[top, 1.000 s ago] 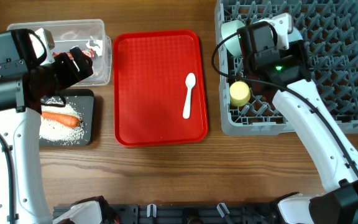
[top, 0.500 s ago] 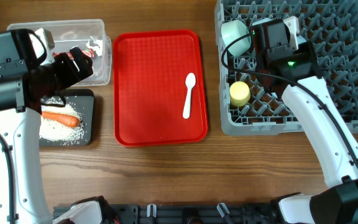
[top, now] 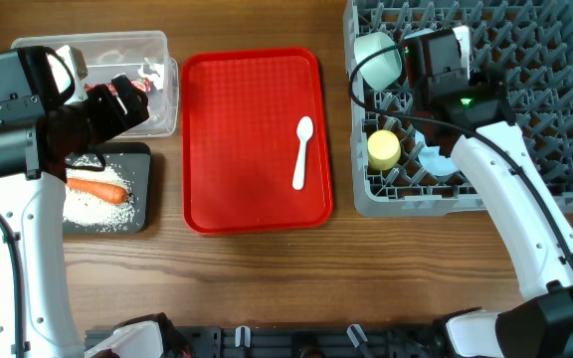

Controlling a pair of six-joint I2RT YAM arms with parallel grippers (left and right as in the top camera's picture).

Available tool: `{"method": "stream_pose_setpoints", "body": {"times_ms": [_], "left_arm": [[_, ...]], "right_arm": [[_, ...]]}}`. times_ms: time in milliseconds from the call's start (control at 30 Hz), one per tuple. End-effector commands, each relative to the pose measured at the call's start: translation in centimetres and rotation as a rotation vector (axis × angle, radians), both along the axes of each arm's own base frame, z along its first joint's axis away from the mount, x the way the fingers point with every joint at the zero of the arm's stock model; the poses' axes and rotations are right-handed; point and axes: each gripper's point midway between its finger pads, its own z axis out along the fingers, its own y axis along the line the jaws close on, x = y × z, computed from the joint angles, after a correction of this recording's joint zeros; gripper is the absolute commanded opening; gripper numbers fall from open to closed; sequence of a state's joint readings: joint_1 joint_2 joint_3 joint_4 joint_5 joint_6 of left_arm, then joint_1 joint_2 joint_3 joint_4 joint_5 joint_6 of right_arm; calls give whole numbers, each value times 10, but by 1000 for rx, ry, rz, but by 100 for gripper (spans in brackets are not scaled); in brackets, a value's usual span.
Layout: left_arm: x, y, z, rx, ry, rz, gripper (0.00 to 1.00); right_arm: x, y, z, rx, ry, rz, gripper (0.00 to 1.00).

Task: Sort waste into correct bins and load items into the dishwasher rack
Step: 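Carry the plate to the rack and stand it upright between pegs, then reach the right gripper to the white spoon and grasp it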

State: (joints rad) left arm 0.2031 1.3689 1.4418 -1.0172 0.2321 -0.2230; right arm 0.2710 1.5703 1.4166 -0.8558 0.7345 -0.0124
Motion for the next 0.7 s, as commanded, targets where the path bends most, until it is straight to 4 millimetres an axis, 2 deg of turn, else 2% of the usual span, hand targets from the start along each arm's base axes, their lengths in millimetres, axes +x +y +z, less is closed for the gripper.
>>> {"method": "stream_pose_setpoints", "body": {"times_ms": [0, 33, 67, 133, 167, 233, 367, 433, 467, 500, 567, 600, 667], "left_arm": [[2, 3, 3, 10, -10, 3, 100], [2, 3, 3, 10, -10, 3, 100], [2, 3, 3, 10, -10, 3, 100], [2, 3, 3, 10, -10, 3, 100], [2, 3, 3, 10, -10, 3, 100], [2, 3, 3, 10, -10, 3, 100], [2, 3, 3, 10, -10, 3, 100], [2, 3, 3, 10, -10, 3, 100], [2, 3, 3, 10, -10, 3, 100], [2, 3, 3, 10, -10, 3, 100], [2, 3, 3, 10, -10, 3, 100], [2, 3, 3, 10, -10, 3, 100], [2, 3, 3, 10, -10, 3, 100]], "right_arm": [[22, 25, 39, 186, -136, 34, 100], [27, 51, 55, 334, -159, 117, 100], [27, 89, 70, 537, -155, 241, 99], [16, 154, 89, 835, -96, 485, 99], [8, 176, 94, 966, -65, 539, 100], [-9, 210, 85, 1174, 44, 540, 100], [-35, 265, 48, 1336, 278, 582, 100], [-38, 284, 13, 1290, 357, 567, 97], [-38, 288, -17, 1212, 396, 490, 89], [-37, 287, -43, 1131, 413, 395, 86], [-34, 285, -82, 1000, 411, 257, 84], [-33, 286, -99, 943, 399, 203, 78], [-31, 285, -117, 880, 375, 137, 74]]}}
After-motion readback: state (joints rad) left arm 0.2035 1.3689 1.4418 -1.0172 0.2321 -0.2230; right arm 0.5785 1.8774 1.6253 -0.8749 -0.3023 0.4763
